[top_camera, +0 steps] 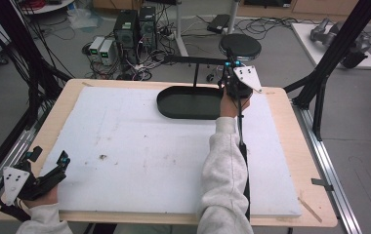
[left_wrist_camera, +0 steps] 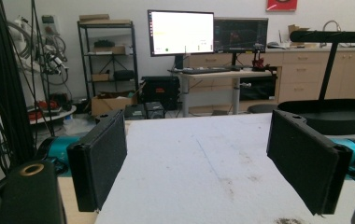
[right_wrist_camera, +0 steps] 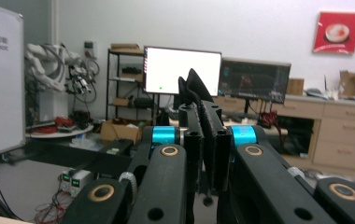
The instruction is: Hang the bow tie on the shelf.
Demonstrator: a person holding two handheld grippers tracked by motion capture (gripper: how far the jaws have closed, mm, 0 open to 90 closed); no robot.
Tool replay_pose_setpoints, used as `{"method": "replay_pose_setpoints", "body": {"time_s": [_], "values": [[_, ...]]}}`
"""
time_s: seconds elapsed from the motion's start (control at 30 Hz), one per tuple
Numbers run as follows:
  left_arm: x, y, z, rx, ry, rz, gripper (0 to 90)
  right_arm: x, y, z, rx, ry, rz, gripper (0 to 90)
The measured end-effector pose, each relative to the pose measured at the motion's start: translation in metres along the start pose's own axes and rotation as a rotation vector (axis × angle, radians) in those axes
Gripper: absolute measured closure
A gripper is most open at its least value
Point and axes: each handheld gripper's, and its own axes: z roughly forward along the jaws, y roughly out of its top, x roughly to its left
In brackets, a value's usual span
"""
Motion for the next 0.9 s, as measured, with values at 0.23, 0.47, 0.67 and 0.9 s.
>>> {"method": "replay_pose_setpoints", "body": {"time_s": [0.23,0.47,0.67,0.9], "values": [[0.0,-0.001,0.002,-0.002,0.011,-0.002,20.1,-0.005,-0.008,0.022,0.033,0.035,0.04,88.0],[0.001,-0.001,0.001,-0.008,0.01,-0.006,20.1,-0.002,-0.019,0.031,0.082,0.021,0.033,87.8],[0.001,-0.001,0.001,-0.009,0.006,-0.008,20.1,-0.003,-0.02,0.03,0.076,-0.01,0.049,75.7],[0.001,0.0,0.001,-0.011,0.005,-0.008,20.1,-0.012,-0.018,0.027,0.098,-0.016,0.101,64.3]]}}
